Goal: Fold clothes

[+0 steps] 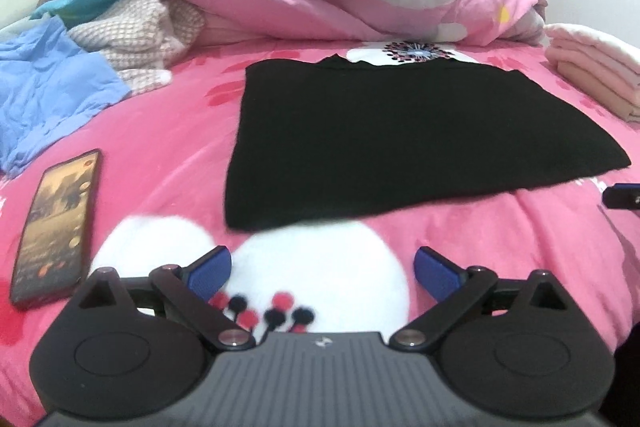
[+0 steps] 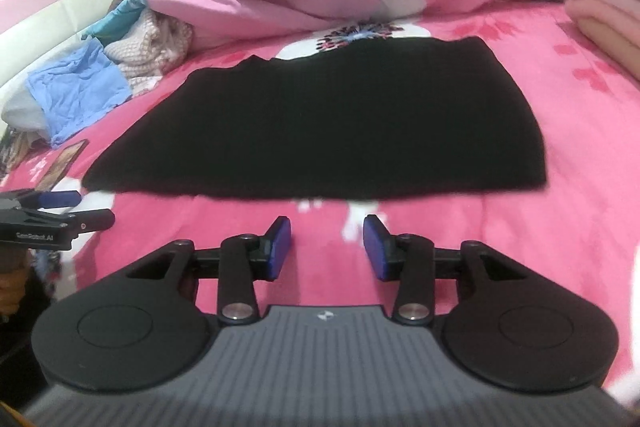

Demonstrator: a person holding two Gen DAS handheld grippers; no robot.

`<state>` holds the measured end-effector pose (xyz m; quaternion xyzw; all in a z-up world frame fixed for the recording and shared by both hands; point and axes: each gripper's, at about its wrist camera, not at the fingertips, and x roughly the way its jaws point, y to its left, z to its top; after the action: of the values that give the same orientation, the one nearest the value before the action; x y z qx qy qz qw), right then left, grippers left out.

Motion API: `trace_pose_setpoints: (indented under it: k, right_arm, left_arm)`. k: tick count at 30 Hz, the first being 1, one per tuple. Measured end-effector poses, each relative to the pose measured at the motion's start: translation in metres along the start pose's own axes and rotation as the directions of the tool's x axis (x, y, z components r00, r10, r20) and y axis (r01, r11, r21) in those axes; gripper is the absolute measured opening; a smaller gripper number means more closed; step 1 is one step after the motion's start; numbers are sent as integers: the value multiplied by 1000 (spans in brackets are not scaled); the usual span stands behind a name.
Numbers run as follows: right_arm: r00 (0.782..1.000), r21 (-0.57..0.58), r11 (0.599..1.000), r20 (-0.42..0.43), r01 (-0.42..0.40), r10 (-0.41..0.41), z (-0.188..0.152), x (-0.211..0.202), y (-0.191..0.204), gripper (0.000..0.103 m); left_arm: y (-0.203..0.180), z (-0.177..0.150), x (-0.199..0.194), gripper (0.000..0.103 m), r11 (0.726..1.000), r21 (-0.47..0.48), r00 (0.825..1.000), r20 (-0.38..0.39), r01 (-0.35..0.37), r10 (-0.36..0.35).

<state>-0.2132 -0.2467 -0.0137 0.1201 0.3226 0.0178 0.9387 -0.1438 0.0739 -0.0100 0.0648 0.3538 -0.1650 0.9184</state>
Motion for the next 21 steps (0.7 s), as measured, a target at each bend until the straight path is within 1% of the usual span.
trace_pose_setpoints:
  k: [3,5,9,12,14,15,16,17,18,19,21]
  right_arm:
    - [999,8,1000,29,-20,19,7,-10,6,40]
    - [998,-18,999,56,-40,41,17,-7,16,40]
    - [993,-113,991,79,-77,86,35,18,50,40]
    - [993,-141,986,67,-83,94,43,40,66,40]
    - [995,-152,986,63,-67,77,46,52,72,40]
    - [996,-157,986,62,-57,68,47,57,74,40]
    - [997,-154,987,59,-48,57,48,61,75,40]
    - [997,-149,988,55,-38,47,49,65,74,40]
    - [998,-143,989,50,-30,38,49,69,73,40]
    - [999,-139,990,46,-21,27,48,72,71,40]
    - [999,-140,990,37,12,-7,47,78,66,40]
  left_arm:
    - [5,-2,-10,99,1000,-27,1000,25,-5,6]
    - [10,0,-14,99,999,-52,999,47,-8,10]
    - [20,9,-17,98,995,-94,994,102,-17,27]
    - [25,21,-10,94,994,-110,989,145,4,12]
    - [27,30,-3,85,993,-117,985,170,22,-2]
    - [27,35,4,83,992,-117,985,173,40,-19]
    - [26,40,11,78,991,-117,984,176,58,-37]
    - [23,42,19,73,992,-106,984,169,67,-48]
    - [20,44,26,70,993,-96,985,162,75,-59]
    - [17,46,34,65,993,-85,985,155,84,-70]
    - [10,50,49,64,993,-63,986,141,101,-91]
